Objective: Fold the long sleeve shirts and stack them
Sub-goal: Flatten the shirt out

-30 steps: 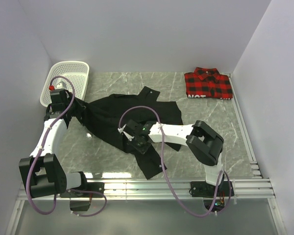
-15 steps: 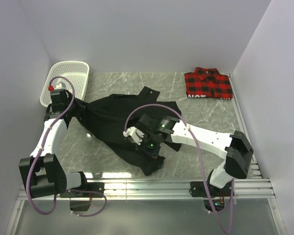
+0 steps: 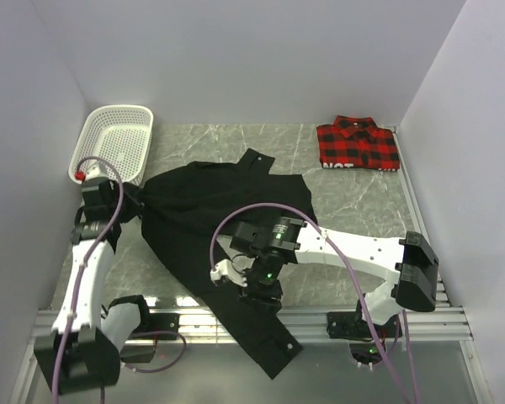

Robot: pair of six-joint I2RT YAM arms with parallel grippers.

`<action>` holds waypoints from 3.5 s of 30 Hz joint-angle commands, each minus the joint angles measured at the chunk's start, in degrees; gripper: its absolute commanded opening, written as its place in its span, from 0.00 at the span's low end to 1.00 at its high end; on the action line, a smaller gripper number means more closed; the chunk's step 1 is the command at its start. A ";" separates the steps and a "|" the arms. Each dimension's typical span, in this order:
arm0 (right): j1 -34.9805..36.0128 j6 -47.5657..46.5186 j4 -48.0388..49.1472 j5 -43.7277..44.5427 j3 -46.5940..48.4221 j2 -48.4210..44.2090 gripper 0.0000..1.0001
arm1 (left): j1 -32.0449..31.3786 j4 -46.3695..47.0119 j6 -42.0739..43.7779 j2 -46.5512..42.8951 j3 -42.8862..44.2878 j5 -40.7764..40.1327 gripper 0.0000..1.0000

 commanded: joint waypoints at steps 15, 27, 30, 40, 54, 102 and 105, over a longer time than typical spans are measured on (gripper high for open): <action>-38.92 34.77 27.05 29.49 -5.22 -11.59 0.82 | -2.53 -11.90 4.83 -9.91 8.52 -1.34 0.78; -44.47 46.99 46.31 29.93 -4.53 4.92 0.72 | -25.02 -1.54 -2.10 4.14 4.57 4.48 0.71; -45.17 49.89 49.57 27.73 -3.56 9.93 0.69 | -28.80 2.23 -1.85 9.50 5.00 3.16 0.70; -46.58 53.14 53.26 27.90 -0.57 19.52 0.64 | -44.18 6.03 13.18 31.03 20.36 -4.57 0.72; -50.00 55.78 56.95 25.97 -2.77 21.55 0.64 | -52.63 8.04 31.81 47.13 28.12 -12.84 0.64; -53.17 60.09 49.14 29.66 17.25 37.54 0.68 | -70.02 1.20 25.75 33.59 17.04 15.90 0.06; -53.26 58.25 47.47 29.48 21.12 39.30 0.69 | -72.58 0.14 26.46 36.93 18.97 15.90 0.08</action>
